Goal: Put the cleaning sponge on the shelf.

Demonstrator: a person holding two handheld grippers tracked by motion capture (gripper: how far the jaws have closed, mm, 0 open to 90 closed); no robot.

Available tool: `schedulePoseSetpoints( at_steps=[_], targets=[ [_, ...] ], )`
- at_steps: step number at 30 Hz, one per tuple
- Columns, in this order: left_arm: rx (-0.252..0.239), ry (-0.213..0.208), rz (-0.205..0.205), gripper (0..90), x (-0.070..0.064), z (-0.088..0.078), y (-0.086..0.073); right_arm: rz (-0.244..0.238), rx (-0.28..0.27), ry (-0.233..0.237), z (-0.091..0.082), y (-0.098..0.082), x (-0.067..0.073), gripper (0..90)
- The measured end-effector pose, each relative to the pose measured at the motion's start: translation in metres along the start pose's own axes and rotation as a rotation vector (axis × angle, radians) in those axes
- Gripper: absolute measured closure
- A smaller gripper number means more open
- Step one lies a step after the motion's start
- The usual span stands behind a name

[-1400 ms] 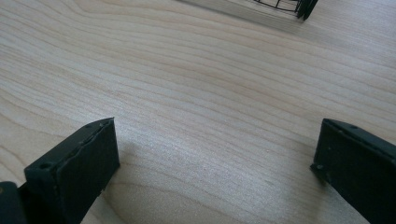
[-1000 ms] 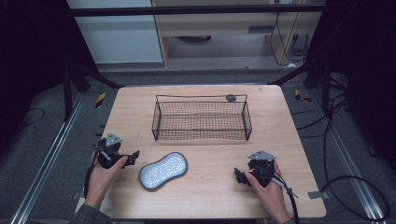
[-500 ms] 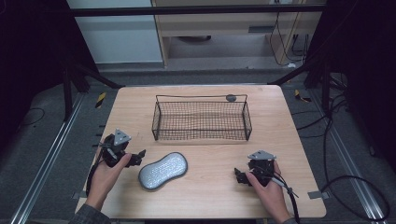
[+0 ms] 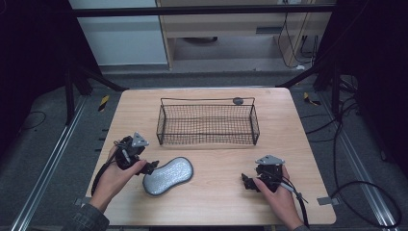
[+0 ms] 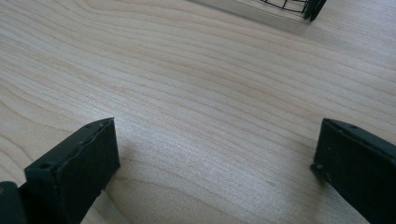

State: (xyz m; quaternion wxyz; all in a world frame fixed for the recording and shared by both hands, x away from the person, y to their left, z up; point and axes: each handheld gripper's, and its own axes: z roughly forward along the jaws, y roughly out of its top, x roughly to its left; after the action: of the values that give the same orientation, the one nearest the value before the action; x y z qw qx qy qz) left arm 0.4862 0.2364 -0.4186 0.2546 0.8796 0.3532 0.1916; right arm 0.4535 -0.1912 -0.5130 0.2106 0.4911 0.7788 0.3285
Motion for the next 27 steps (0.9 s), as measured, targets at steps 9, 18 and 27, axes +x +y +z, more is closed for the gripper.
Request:
schedulePoseSetpoints(
  at_steps=[9, 18, 27],
  targets=[
    [0.063, -0.048, 0.093, 4.6, -0.02, 0.007, 0.016, 0.004, -0.005, -0.001, 0.0, 0.0, 0.0, 0.3],
    [0.097, -0.079, 0.117, 5.0, -0.029, 0.016, 0.024, 0.004, -0.005, -0.003, 0.001, 0.0, 0.001, 0.3],
    [0.129, -0.109, 0.133, 4.7, -0.033, 0.016, 0.029, 0.005, -0.005, -0.001, 0.001, 0.0, 0.001, 0.3]
  ],
)
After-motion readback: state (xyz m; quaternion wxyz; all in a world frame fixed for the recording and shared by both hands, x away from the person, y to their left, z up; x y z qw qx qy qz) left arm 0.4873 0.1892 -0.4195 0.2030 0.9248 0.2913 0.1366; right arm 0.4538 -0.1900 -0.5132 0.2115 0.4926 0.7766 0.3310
